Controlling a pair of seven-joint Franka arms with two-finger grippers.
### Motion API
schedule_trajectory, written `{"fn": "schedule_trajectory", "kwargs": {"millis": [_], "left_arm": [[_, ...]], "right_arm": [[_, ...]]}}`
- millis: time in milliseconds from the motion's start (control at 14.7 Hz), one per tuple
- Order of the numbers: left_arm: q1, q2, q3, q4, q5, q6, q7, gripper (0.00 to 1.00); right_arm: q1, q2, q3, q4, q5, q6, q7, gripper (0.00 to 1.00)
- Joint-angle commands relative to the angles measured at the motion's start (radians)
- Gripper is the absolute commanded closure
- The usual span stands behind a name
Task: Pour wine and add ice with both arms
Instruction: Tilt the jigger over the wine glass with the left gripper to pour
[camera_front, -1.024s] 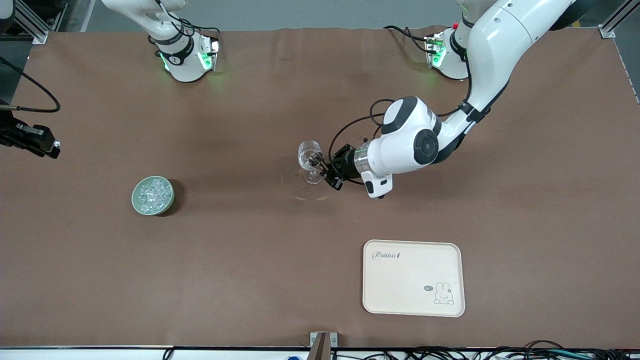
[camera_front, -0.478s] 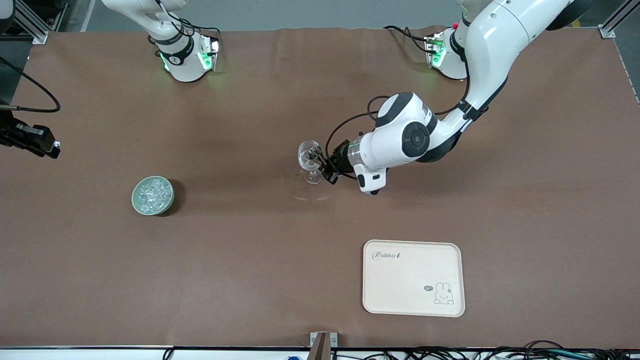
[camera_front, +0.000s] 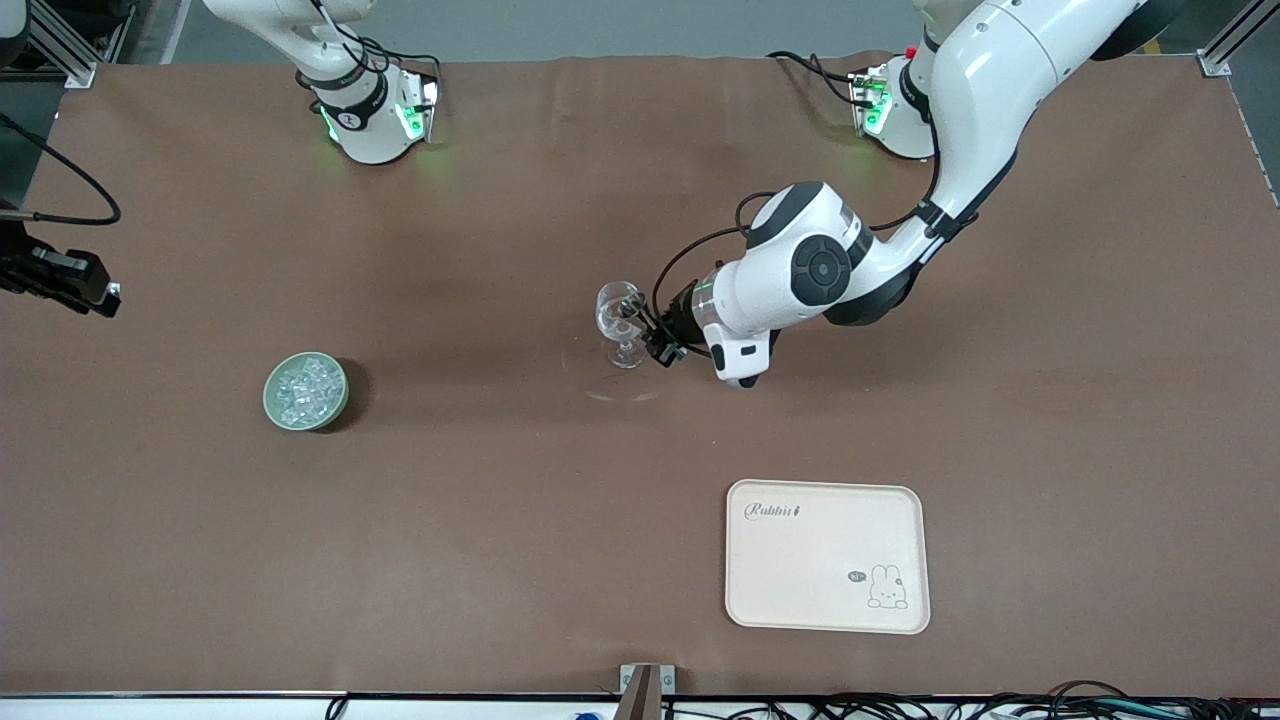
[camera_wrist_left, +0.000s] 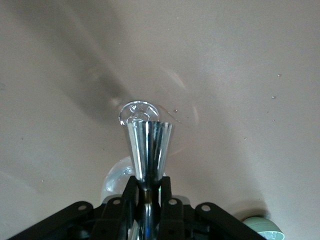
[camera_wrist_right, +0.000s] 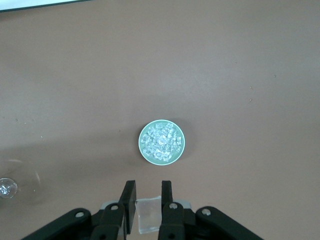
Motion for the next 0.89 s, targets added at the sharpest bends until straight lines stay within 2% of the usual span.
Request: {"fn": "schedule_trajectory", "kwargs": {"millis": [0, 819], "left_arm": [[0.001, -0.003, -0.016, 0.011, 0.042, -0.016, -0.027, 0.99], [-0.012, -0.011, -0.027, 0.017, 0.140, -0.041, -0.076, 0.99]], "right_arm": [[0.002, -0.025, 0.000, -0.026, 0.009, 0.011, 0.011, 0.99], [0.002, -0.025, 0.000, -0.026, 0.012, 0.013, 0.011, 0.99]]}}
